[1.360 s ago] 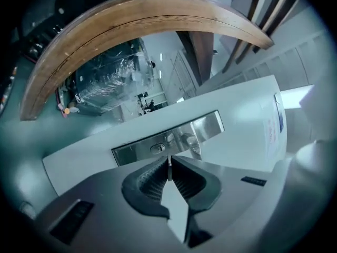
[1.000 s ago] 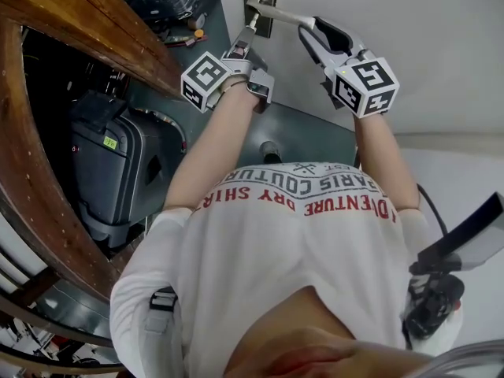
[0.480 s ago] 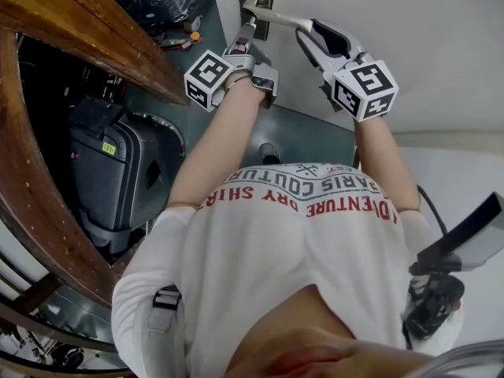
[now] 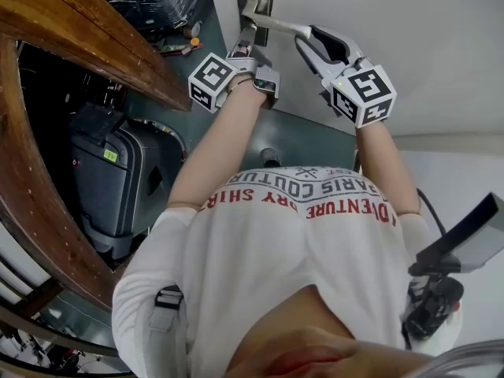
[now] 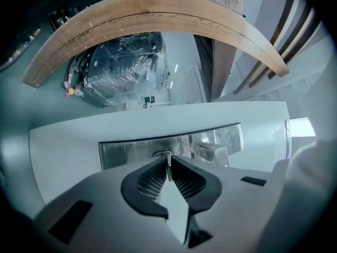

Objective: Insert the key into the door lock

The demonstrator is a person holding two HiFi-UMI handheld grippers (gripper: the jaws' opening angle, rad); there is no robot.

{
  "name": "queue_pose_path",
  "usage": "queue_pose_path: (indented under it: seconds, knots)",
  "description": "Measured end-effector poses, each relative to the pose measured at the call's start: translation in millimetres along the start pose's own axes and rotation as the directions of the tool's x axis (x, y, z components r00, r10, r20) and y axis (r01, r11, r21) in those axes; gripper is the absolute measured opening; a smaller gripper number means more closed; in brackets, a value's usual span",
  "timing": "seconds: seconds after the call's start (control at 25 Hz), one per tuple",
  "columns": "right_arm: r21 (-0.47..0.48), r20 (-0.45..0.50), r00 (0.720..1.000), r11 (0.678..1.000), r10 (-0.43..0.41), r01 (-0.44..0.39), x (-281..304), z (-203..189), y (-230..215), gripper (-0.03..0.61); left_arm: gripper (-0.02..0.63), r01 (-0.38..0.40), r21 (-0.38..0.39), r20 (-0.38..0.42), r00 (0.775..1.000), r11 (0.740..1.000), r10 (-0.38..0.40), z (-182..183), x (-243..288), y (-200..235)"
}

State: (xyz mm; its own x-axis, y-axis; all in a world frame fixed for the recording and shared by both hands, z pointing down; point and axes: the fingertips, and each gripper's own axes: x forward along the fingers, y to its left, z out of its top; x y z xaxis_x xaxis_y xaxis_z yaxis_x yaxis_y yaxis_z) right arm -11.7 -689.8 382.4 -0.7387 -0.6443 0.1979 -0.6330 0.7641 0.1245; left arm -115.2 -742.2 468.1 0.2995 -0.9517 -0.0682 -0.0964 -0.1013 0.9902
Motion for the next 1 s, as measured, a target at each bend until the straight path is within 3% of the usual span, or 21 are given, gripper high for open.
queue_pose_path:
  seconds: [0.08, 0.16, 0.24, 0.36, 0.44, 0.48, 0.56, 0.6, 0.64, 0.68, 0.72, 0.76, 0.92, 1.0]
  knots:
    - [-0.009, -0.016, 1.000, 1.000, 0.003, -0.004, 1, -2, 1, 0.130, 0.024, 0.017, 0.056, -0.022, 1.000, 0.998, -0.016, 0, 0, -1]
    - [-0.008, -0.033, 0.999, 1.000, -0.004, 0.004, 1, -5, -1, 0.132, 0.094, 0.032, 0.115, -0.052, 0.998, 0.993, -0.027, 1, -3, -1]
    - [0.003, -0.043, 0.998, 0.999, -0.046, 0.046, -3, -10, -10, 0.132, 0.112, 0.036, 0.189, -0.091, 0.996, 0.981, -0.019, 1, -12, 1]
    - [0.033, -0.054, 0.994, 0.995, -0.094, 0.095, -28, -13, -12, 0.130, 0.111, 0.045, 0.361, -0.172, 0.985, 0.931, 0.019, -4, -45, -6]
    - [0.050, -0.055, 0.996, 0.996, -0.065, 0.068, -53, -10, 9, 0.130, 0.110, 0.101, 0.515, -0.257, 0.965, 0.851, 0.041, -16, -78, -25]
    - [0.056, -0.051, 0.998, 0.997, -0.046, 0.049, -66, -7, 26, 0.116, 0.110, 0.147, 0.597, -0.305, 0.951, 0.789, 0.053, -25, -98, -39]
    - [0.063, -0.040, 0.999, 0.998, -0.014, 0.016, -95, -1, 65, 0.038, 0.087, 0.269, 0.738, -0.403, 0.911, 0.619, 0.085, -48, -143, -67]
    - [0.060, -0.040, 0.999, 0.998, 0.008, -0.006, -109, 0, 89, 0.002, 0.011, 0.336, 0.780, -0.452, 0.886, 0.527, 0.104, -62, -168, -80]
    - [0.054, -0.046, 0.998, 0.998, 0.037, -0.034, -122, -1, 113, 0.002, 0.002, 0.400, 0.800, -0.496, 0.860, 0.447, 0.118, -77, -193, -91]
    - [0.050, -0.056, 0.996, 0.997, 0.067, -0.064, -134, -3, 135, 0.002, 0.002, 0.452, 0.803, -0.532, 0.837, 0.388, 0.127, -92, -216, -100]
    - [0.050, -0.065, 0.993, 0.994, 0.095, -0.092, -145, -7, 154, 0.002, 0.002, 0.489, 0.798, -0.559, 0.819, 0.353, 0.128, -104, -235, -108]
    - [0.055, -0.075, 0.990, 0.992, 0.119, -0.115, -156, -12, 171, 0.002, 0.002, 0.514, 0.790, -0.579, 0.806, 0.334, 0.127, -116, -252, -113]
    - [0.079, -0.161, 0.971, 0.983, 0.179, -0.168, -196, -40, 243, 0.002, 0.002, 0.595, 0.755, -0.645, 0.749, 0.276, 0.150, -149, -326, -118]
    - [0.088, -0.201, 0.958, 0.978, 0.205, -0.191, -214, -49, 274, 0.002, 0.002, 0.613, 0.747, -0.659, 0.734, 0.257, 0.163, -157, -357, -122]
